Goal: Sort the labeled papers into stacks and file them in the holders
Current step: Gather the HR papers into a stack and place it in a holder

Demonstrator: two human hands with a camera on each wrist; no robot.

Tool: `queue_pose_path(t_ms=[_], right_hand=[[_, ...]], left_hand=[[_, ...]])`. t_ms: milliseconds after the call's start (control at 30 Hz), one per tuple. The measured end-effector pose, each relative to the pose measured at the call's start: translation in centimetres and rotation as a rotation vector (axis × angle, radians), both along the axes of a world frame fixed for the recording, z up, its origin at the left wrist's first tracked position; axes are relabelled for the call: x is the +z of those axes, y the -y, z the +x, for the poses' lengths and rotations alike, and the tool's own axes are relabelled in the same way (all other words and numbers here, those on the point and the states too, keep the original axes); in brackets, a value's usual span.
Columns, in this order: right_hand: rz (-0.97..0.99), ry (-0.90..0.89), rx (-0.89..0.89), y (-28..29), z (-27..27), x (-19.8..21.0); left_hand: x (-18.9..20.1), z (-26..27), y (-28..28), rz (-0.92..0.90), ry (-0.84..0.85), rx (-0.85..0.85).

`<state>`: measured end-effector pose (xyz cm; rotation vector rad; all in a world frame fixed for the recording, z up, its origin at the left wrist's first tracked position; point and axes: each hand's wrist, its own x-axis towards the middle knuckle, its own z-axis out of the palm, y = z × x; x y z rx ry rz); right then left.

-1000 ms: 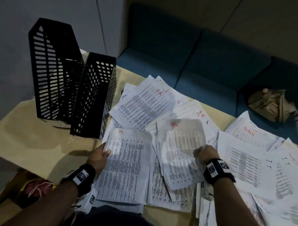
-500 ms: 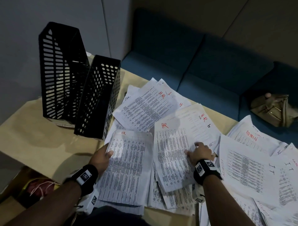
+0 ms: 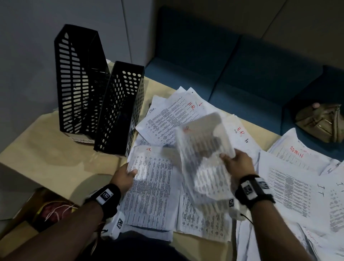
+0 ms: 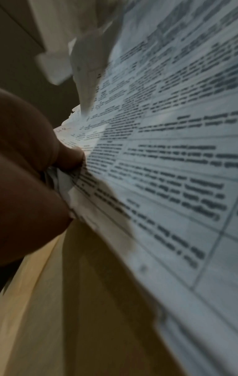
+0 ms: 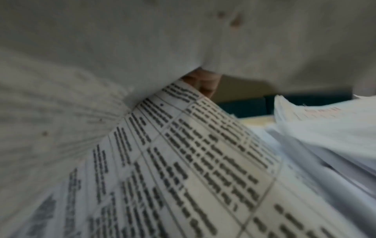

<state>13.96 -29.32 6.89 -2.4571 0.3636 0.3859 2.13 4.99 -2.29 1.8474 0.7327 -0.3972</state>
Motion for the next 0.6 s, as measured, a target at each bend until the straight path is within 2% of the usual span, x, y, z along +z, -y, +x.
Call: queue_pose_path(t_ms=[133,233,300,400,533,600], right_hand=[[0.217,0.366,0.004,1.0,-0.2,8.6],[0.482,0.509,-0.121,2.3,0.2,11.6],[0.569,0.526,-0.164,1.6,0.5,10.9],[0.489,0.448,-0.161,-1.6,0.0,6.4],[0.511,0.208,-0.153,-7.0,-3.1,-0.1],[0.515,0.069,-0.163,-8.4,-4.3,-2.5]], left_hand=[[1.3,0.1,-0.2,-0.127,0.059,0.071],[2.4,0.4,-0.2,-0.141,0.117,0.031],[2.7,0.8,-0.2,-0.158,0.127,0.056],[2.6,1.5,0.6,-0.184,0.132,0.032],[3.3,2.3,1.7,-0.217,0.126,-0.034],[3.3,2.4,1.9,-0.276,0.085,0.042]])
